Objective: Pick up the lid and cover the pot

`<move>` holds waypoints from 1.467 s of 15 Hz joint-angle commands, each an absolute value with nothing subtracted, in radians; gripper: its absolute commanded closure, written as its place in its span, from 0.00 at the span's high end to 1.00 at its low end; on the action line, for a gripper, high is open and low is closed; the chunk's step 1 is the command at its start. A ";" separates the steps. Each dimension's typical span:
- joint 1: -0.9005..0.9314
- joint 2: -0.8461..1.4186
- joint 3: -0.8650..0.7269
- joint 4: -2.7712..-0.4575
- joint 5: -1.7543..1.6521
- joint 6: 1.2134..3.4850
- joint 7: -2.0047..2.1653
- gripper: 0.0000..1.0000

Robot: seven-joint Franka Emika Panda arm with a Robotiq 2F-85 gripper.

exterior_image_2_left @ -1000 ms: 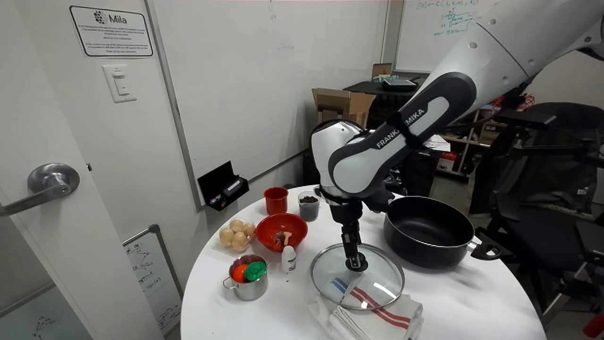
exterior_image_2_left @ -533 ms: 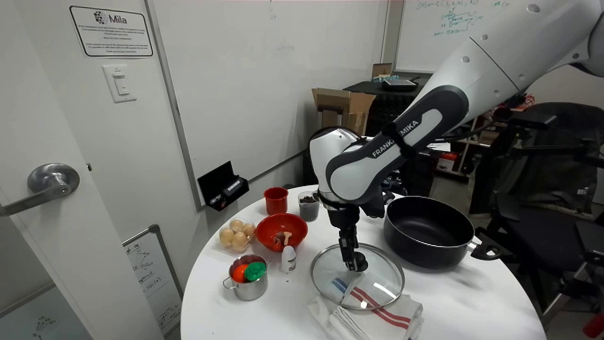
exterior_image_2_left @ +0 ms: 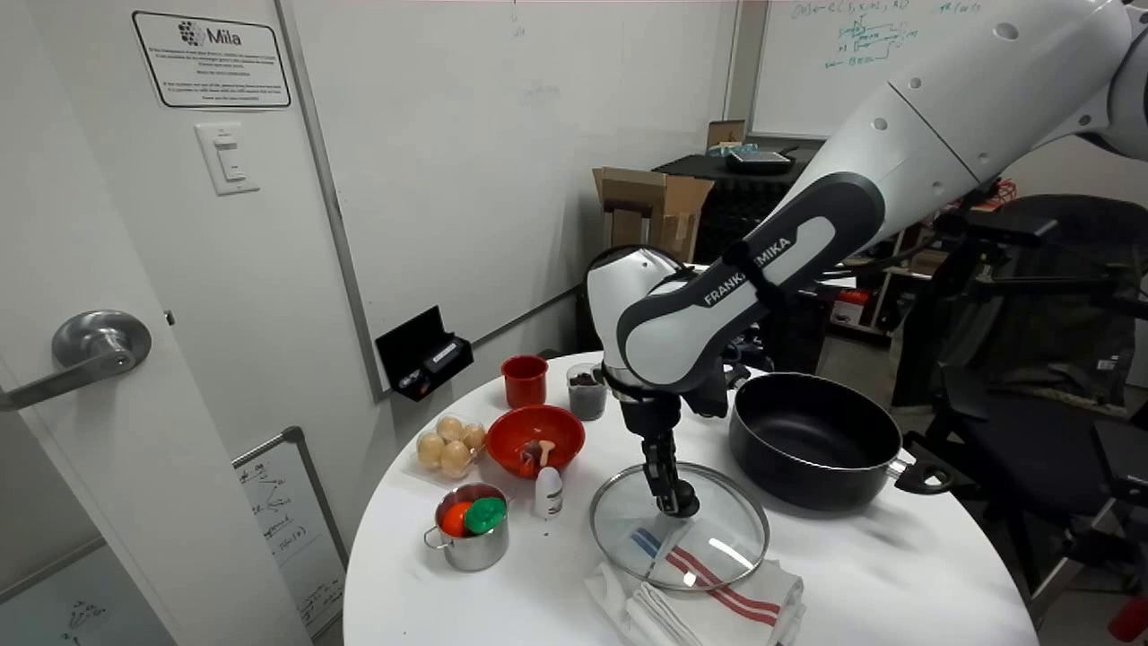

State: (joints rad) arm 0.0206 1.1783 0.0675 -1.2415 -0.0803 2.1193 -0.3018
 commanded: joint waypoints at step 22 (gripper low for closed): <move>0.033 0.924 0.065 -1.461 -0.116 2.226 -0.297 0.24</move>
